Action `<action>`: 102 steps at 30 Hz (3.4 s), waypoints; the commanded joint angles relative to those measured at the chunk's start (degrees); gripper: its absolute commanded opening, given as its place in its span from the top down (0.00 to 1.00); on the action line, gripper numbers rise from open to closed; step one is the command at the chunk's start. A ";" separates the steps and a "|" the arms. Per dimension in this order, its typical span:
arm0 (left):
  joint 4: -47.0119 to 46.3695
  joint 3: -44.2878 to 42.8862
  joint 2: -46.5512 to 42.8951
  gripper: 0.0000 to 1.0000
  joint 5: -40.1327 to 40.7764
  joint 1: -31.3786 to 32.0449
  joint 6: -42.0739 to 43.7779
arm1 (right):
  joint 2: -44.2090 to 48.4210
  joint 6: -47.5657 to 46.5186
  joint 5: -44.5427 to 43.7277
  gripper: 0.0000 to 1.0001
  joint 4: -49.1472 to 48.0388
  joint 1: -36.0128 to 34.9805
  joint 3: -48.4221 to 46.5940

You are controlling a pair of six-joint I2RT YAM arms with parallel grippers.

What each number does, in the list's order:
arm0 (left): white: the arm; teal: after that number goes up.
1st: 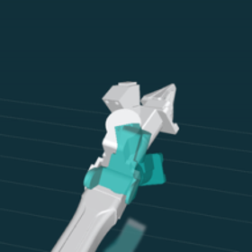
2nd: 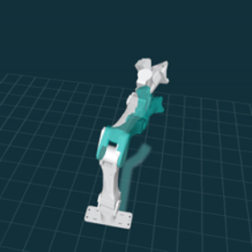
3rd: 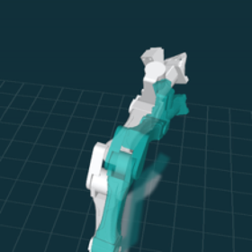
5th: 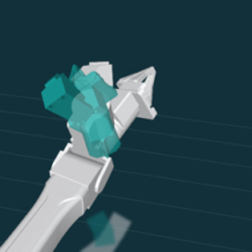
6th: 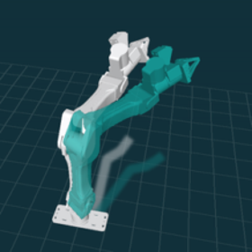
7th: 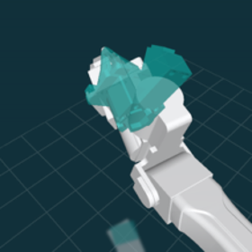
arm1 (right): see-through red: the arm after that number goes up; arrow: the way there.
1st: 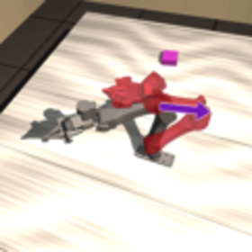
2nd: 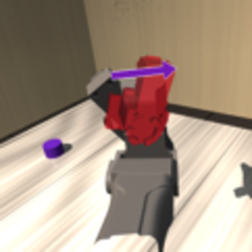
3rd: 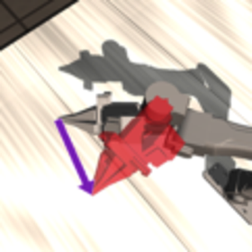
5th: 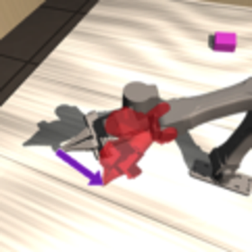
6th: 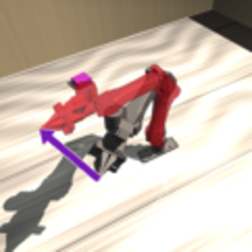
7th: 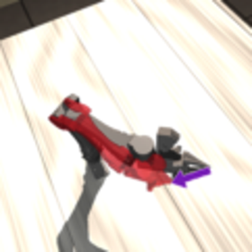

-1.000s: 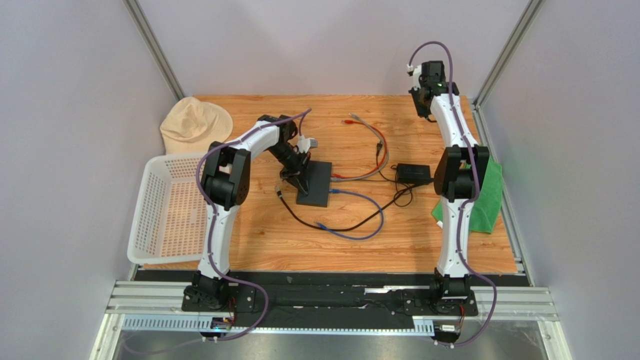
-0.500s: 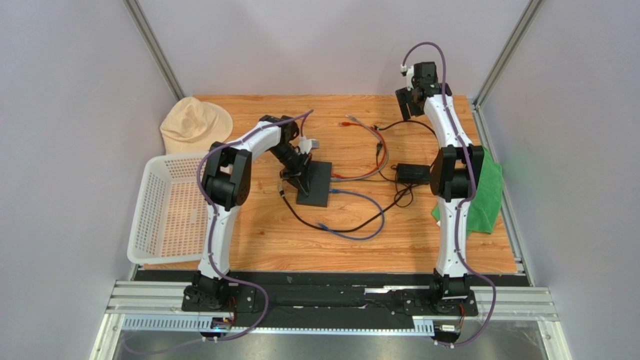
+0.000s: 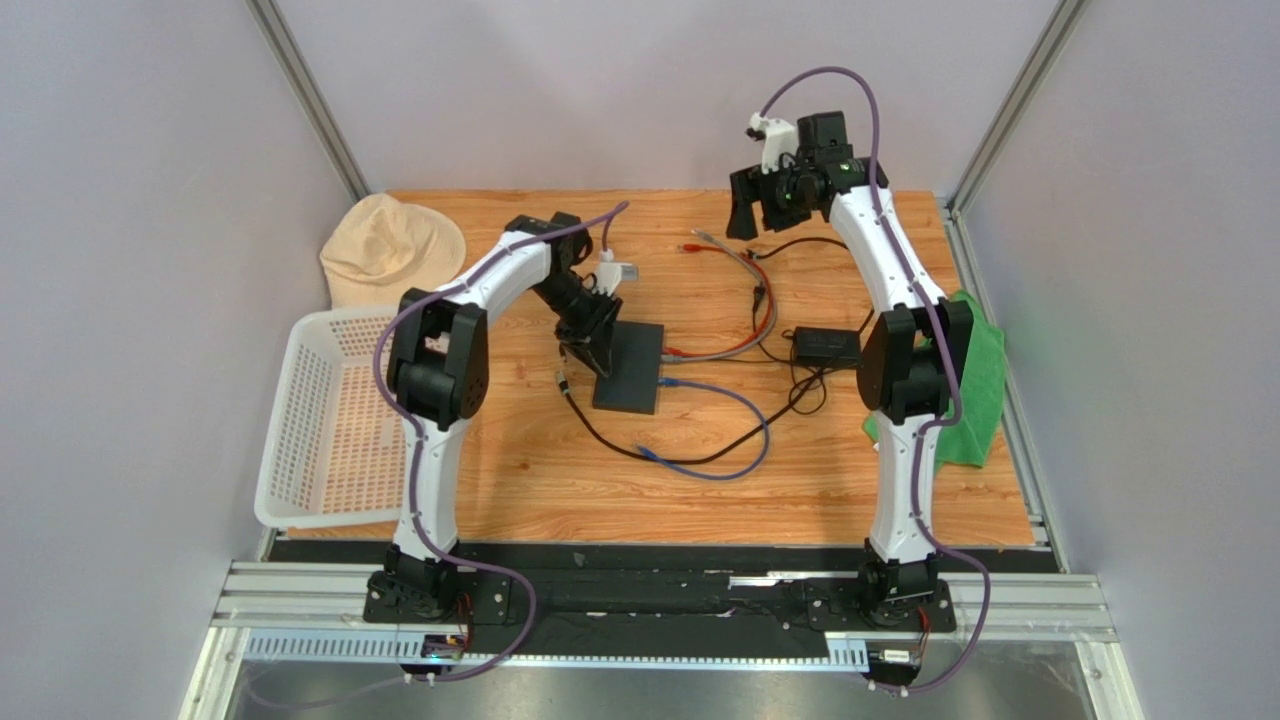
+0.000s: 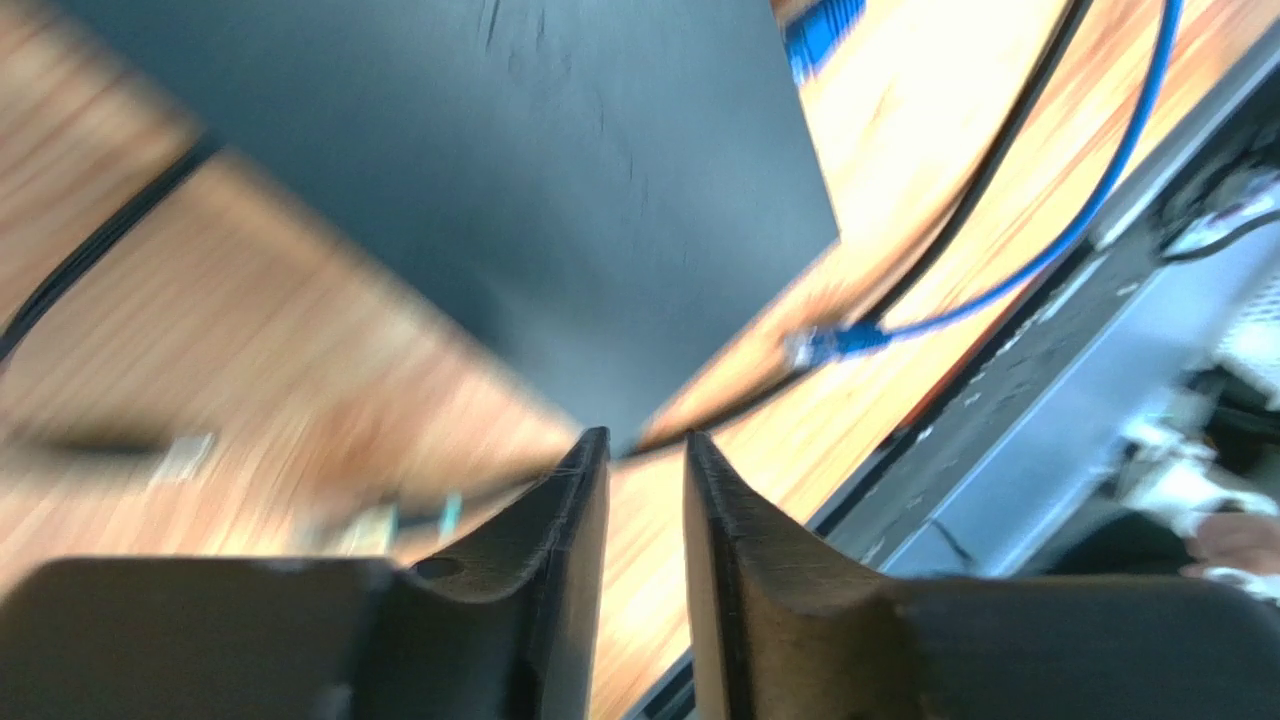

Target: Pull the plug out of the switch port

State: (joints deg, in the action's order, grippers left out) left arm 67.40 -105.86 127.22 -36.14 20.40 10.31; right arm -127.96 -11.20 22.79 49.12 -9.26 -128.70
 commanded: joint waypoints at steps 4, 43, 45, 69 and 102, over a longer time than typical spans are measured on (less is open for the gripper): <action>9.59 -3.38 -9.36 0.58 9.85 -0.63 9.47 | 0.36 3.29 18.00 0.27 -0.70 -3.57 11.45; -2.80 -1.45 7.95 0.61 -4.38 -5.90 -0.90 | 0.79 -8.57 5.79 0.19 3.00 -16.76 14.62; -2.45 -2.50 8.40 0.61 -4.46 -5.90 -0.20 | -0.87 -9.36 4.55 0.20 2.56 -16.76 14.80; -3.41 -10.59 5.96 0.62 3.43 -7.13 -0.11 | 1.57 -4.45 4.21 0.22 2.91 -23.62 21.83; -6.75 9.54 1.63 1.00 5.91 -0.72 -1.60 | -9.05 7.51 25.38 0.37 -0.34 -11.31 16.56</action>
State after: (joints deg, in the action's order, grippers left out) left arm 62.00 -96.62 125.56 -35.94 18.90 6.70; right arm -135.74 -5.34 44.62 51.13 -20.40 -111.15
